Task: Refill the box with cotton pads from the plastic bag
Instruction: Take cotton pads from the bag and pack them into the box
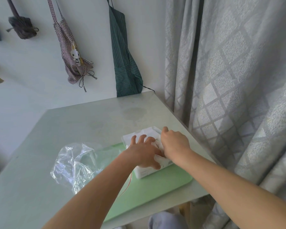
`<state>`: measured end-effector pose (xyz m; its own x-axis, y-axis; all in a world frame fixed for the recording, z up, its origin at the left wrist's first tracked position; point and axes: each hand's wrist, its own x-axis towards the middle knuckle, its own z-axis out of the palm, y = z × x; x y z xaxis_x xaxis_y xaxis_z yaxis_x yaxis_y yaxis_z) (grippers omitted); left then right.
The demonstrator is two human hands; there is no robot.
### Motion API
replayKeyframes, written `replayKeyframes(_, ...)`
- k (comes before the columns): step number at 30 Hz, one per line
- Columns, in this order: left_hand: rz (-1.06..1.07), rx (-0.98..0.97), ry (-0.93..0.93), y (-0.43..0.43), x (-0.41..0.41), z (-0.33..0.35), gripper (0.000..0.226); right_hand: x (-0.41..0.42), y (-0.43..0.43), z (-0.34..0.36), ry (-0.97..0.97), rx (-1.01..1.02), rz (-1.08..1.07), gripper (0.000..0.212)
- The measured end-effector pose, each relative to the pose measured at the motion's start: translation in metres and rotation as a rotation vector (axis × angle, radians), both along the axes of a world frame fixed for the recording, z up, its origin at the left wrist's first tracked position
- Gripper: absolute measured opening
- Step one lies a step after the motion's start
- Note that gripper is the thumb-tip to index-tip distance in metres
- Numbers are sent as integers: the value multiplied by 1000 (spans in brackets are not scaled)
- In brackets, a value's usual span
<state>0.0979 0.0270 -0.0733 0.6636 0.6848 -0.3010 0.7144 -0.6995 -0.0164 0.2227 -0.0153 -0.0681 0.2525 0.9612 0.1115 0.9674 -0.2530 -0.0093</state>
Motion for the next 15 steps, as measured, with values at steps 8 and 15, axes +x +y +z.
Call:
replayKeyframes(8, 38, -25, -35, 2, 7, -4, 57, 3, -1, 16, 29, -196, 100, 27)
replayKeyframes(15, 92, -120, -203, 3, 4, 0, 42, 17, 5, 24, 164, -241, 70, 47)
